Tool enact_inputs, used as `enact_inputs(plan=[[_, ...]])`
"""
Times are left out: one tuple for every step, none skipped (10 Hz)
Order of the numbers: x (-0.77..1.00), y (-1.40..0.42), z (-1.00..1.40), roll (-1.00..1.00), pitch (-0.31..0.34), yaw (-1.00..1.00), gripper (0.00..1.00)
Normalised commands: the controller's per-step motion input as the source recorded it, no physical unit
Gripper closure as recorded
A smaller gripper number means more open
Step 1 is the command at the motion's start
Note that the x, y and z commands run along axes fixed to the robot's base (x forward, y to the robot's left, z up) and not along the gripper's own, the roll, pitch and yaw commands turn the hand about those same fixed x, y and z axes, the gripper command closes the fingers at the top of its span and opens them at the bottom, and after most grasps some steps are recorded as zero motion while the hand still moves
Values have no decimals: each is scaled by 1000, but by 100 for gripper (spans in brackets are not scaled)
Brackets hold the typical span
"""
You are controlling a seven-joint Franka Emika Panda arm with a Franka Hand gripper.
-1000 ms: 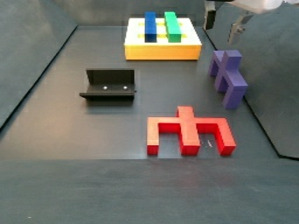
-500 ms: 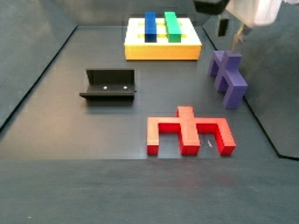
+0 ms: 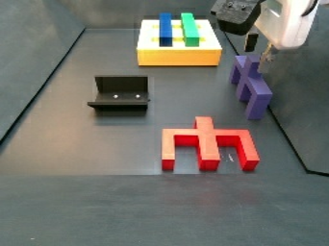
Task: Pick up the purple object. Move up. Move to above the board. Insert the purple object.
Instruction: Pick up the purple object.
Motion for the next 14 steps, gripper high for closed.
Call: enact_inputs(plan=[[-3, 0, -266, 60, 7, 29, 0], [0, 0, -209, 36, 0, 154, 0], [0, 0, -137, 21, 0, 189, 0], [0, 0, -120, 11, 0, 191, 0], [0, 0, -74, 11, 0, 46, 0], [0, 0, -37, 0, 0, 0, 0], [0, 0, -14, 13, 0, 0, 0], [0, 0, -63, 1, 0, -43, 0], [0, 0, -43, 0, 0, -46, 0], [0, 0, 0, 4, 0, 0, 0], [0, 0, 0, 0, 0, 0, 0], [0, 0, 0, 0, 0, 0, 100], [0, 0, 0, 0, 0, 0, 100], [0, 0, 0, 0, 0, 0, 100]])
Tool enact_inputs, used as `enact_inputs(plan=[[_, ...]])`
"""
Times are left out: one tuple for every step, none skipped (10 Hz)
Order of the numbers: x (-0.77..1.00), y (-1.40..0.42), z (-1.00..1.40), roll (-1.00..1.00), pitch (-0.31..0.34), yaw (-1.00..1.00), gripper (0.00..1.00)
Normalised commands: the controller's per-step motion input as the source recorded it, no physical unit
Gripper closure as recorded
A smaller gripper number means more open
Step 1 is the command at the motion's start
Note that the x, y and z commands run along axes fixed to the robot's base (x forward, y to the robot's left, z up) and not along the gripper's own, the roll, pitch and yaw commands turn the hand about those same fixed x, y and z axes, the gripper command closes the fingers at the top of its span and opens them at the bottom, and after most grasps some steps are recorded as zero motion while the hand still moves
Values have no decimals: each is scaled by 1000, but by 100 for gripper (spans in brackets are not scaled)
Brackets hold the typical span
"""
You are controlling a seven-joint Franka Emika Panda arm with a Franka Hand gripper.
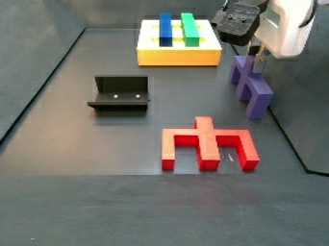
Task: Pick up the purple object. Move up. Move to above the board. Insert the purple object.
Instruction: Pick up the purple object.
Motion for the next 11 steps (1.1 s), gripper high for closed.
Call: enact_inputs(plan=[[0, 0, 0, 0, 0, 0, 100], [0, 0, 0, 0, 0, 0, 100], [0, 0, 0, 0, 0, 0, 100], [0, 0, 0, 0, 0, 0, 100], [0, 0, 0, 0, 0, 0, 100], [0, 0, 0, 0, 0, 0, 100], [0, 0, 0, 0, 0, 0, 100], [0, 0, 0, 0, 0, 0, 100], [0, 0, 0, 0, 0, 0, 100], [0, 0, 0, 0, 0, 0, 100], [0, 0, 0, 0, 0, 0, 100]])
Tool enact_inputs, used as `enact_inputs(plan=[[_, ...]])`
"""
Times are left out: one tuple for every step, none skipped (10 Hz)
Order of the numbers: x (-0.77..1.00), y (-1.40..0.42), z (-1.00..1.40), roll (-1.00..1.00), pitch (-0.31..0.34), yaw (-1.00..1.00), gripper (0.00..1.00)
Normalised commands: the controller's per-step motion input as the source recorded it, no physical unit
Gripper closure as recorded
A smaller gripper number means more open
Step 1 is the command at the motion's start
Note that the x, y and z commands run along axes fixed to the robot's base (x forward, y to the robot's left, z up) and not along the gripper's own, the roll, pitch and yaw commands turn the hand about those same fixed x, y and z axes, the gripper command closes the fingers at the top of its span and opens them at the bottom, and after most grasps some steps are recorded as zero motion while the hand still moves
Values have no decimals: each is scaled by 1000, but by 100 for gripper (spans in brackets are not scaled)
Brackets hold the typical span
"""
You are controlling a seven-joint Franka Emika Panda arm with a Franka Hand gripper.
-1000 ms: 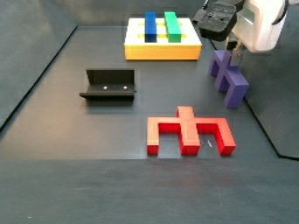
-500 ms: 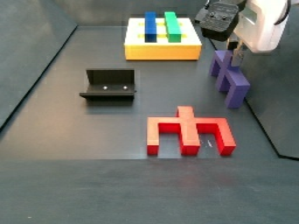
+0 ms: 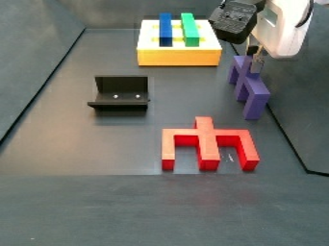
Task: Pick up the purple object. Move up. Move to above the board. Insert the purple object.
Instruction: Pick up the purple object, then move up, then move to above the board.
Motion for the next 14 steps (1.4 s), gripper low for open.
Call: enact_inputs(plan=[[0, 0, 0, 0, 0, 0, 100], [0, 0, 0, 0, 0, 0, 100], [0, 0, 833, 0, 0, 0, 100], [23, -55, 810, 5, 12, -4, 100], [-11, -48, 558, 12, 52, 4, 100], [12, -26, 270, 26, 42, 8, 100], [0, 0, 1400, 0, 0, 0, 100], [-4, 2, 1400, 0, 9, -3, 100], [-99, -3, 1400, 10, 2, -2, 100], [-87, 3, 1400, 20, -5, 0, 100], [30, 6, 890, 3, 69, 3, 100], [60, 4, 655, -6, 109, -1, 100], [66, -2, 337, -5, 127, -1, 100], [25, -6, 185, -7, 98, 2, 100]])
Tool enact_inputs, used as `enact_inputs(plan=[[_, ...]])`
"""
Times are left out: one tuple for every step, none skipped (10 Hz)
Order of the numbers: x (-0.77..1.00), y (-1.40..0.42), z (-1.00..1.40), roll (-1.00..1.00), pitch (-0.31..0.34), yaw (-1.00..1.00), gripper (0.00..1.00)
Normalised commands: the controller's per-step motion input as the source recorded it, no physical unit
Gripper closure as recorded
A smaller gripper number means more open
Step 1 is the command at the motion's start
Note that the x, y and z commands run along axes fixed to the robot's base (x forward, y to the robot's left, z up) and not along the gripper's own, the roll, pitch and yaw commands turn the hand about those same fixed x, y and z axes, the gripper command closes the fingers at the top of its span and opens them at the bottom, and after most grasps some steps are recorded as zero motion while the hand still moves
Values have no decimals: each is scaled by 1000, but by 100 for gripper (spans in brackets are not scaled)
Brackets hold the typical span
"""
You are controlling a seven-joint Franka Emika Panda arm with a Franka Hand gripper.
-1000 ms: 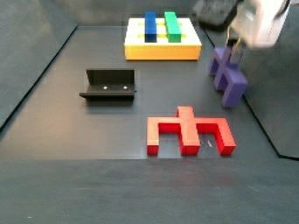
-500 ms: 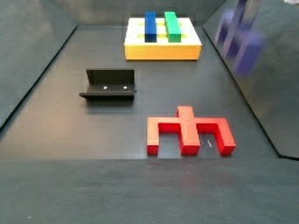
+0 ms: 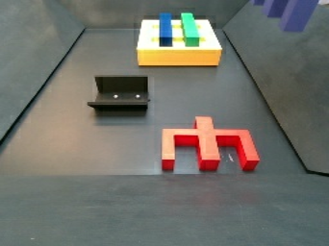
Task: Pick up the purple object. Move up. Move to above the board. Insert the purple object.
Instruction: Move to above the board.
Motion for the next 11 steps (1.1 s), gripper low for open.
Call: enact_inputs(plan=[[944, -1400, 228, 20, 26, 1000, 100], [954, -1400, 201, 31, 31, 1000, 100], [989, -1400, 185, 35, 41, 1000, 100], [1049, -1400, 200, 20, 49, 1000, 100], [1024, -1400, 205, 24, 48, 1000, 100], [1006, -1400, 196, 32, 53, 1000, 100], [1050, -1400, 211, 30, 57, 1000, 100], [748, -923, 131, 36, 70, 1000, 100], [412, -480, 84, 44, 81, 1000, 100], [222, -257, 69, 47, 83, 1000, 100], [146, -177, 58, 47, 81, 1000, 100]])
